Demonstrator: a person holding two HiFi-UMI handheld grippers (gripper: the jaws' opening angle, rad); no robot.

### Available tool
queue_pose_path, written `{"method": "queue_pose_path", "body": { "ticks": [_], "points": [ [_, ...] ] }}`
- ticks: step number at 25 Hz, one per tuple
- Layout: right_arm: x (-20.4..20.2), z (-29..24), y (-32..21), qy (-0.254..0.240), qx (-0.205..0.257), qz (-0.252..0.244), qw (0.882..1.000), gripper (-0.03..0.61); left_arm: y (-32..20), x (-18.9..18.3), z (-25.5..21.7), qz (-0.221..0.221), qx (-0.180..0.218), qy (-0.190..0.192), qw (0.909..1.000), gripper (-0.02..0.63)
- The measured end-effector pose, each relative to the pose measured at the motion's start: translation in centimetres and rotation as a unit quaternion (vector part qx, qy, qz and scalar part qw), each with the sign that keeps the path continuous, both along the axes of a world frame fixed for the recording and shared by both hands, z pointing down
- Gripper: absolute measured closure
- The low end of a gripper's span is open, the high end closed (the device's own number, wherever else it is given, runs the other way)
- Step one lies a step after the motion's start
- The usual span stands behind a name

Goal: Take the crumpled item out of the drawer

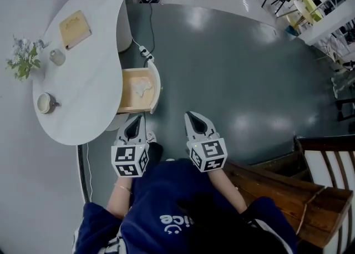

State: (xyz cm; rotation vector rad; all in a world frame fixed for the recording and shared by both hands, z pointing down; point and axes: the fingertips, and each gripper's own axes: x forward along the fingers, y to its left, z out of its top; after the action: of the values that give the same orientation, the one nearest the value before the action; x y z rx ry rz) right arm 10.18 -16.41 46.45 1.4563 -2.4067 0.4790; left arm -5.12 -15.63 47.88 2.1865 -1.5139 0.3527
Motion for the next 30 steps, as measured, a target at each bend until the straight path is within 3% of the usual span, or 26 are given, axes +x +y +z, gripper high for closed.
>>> {"method": "queue_pose_path", "body": {
  "ticks": [14,20,30],
  "points": [
    [-3.3,0.6,-6.1,0.018,-0.003,0.050,0.999,0.571,-8.5,-2.8,3.5,0.056,-0.045,-0.019,0.9973,0.609],
    [-3.7,1.3,-7.4,0.016,-0.011,0.061,0.998,0.571,-9.8,-2.3,5.0,0.081,-0.082,-0.001,0.9933,0.609],
    [-3.5,1.4,-11.4,0.015,-0.019,0.035,0.999,0.571,-11.7,-1.8,7.3,0.067,-0.134,-0.008,0.9886,0.607]
  ]
}}
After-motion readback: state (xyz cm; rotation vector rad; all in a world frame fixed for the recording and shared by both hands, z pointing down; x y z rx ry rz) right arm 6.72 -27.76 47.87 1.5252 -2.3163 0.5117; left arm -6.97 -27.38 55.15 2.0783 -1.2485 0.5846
